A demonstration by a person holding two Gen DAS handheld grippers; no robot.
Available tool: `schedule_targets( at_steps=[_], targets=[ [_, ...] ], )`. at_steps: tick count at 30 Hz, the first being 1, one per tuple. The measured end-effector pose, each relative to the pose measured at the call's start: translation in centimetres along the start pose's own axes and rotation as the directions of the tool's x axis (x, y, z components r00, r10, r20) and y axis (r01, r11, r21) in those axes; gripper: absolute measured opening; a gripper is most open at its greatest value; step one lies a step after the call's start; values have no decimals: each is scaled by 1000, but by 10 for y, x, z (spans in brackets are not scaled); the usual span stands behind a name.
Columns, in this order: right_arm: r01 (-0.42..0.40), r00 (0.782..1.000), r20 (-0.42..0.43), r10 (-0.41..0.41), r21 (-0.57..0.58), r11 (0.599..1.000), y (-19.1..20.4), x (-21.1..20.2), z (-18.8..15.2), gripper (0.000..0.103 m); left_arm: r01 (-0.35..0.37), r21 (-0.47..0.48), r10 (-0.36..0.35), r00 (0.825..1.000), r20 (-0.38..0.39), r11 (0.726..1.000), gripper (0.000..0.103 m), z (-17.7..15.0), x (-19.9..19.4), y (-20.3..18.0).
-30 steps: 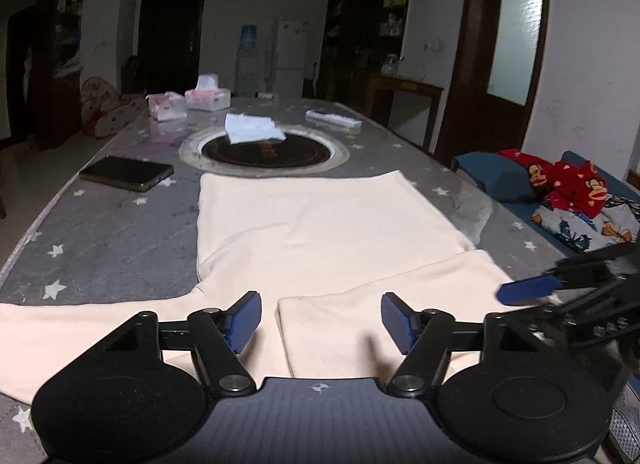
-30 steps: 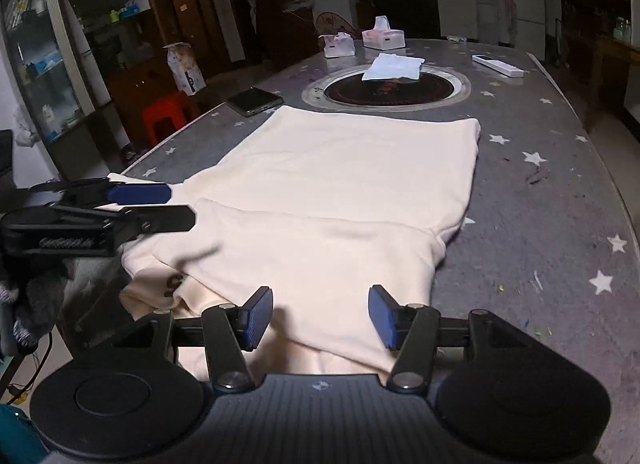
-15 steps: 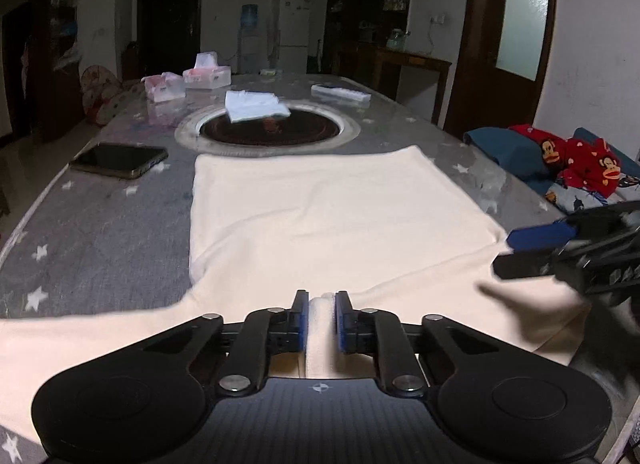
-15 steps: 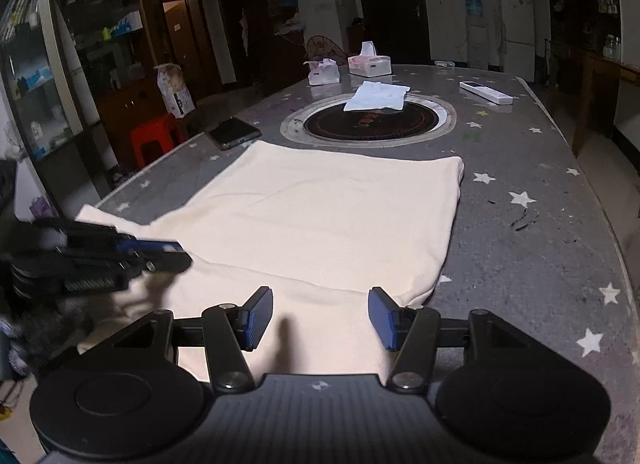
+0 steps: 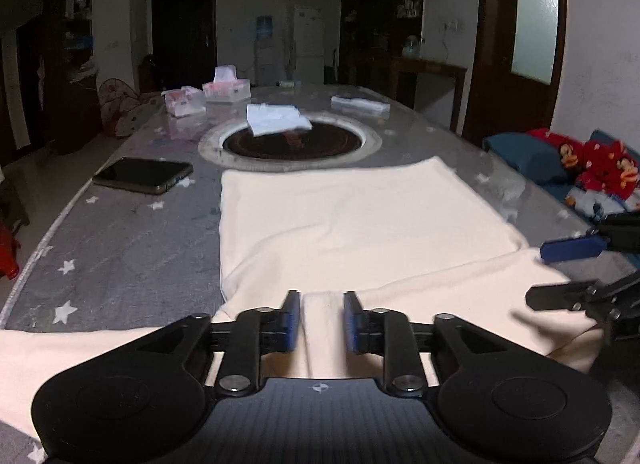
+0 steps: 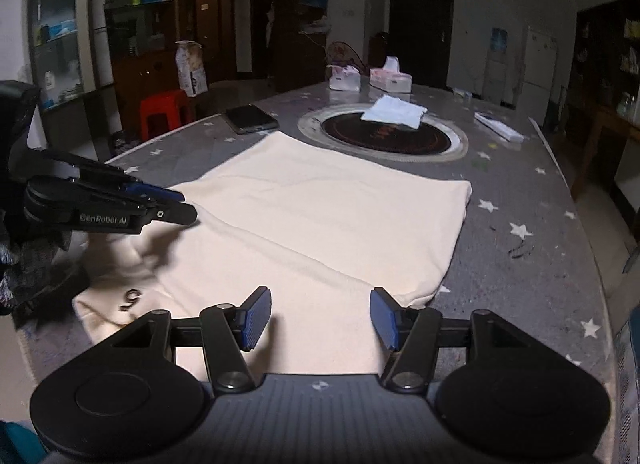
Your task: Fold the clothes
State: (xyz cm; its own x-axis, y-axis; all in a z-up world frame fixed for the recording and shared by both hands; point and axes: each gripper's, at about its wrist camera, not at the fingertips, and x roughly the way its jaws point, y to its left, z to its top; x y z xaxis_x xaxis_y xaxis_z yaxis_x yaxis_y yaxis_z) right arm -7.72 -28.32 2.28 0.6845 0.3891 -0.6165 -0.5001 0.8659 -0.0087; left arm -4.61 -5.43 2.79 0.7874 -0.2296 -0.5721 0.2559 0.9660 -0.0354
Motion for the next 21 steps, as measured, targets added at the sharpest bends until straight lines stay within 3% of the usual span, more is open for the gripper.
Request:
schedule_targets(
  at_steps=[5,9,15,21],
  targets=[
    [1,1000,-21,-1,-10,1000,6,2,-8,56,67,-2,-67,998,-8,998,28,-9,-7,-10],
    [10,999,-41,-11,-27,1000,12,6,-14,56,52,6,-52,998,-21,999,28,-21,-3,-10],
    [-2,1000,-22,1,-45,999,18,2,-7,56,3,-47,-4,1000,-9,999,28,-21,-14,7],
    [-10,999,-52,8,-40,999,21,12,-9,57,-109,-153,112,994,6,982,28,-30,-42,43]
  ],
)
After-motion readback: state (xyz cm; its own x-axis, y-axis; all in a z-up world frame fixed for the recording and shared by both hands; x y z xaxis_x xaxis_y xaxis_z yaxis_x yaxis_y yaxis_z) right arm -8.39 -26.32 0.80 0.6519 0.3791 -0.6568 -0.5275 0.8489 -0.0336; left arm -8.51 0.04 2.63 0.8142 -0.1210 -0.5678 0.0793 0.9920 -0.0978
